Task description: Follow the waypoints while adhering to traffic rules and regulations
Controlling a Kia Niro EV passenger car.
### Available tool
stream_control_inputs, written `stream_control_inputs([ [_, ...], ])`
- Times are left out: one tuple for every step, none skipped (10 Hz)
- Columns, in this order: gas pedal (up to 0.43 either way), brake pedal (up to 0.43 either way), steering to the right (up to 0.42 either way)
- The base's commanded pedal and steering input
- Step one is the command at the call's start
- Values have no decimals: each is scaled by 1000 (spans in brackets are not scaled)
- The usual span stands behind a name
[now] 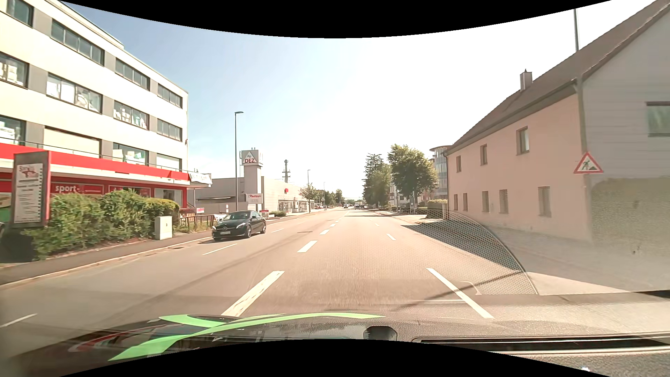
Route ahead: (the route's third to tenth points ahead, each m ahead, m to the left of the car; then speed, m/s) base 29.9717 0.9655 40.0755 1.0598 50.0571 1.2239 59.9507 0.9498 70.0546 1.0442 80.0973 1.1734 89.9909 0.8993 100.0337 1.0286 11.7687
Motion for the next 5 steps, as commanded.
stream_control_inputs([
  [118,0,-1],
  [118,0,-1],
  [118,0,-1],
  [118,0,-1],
  [118,0,-1],
])
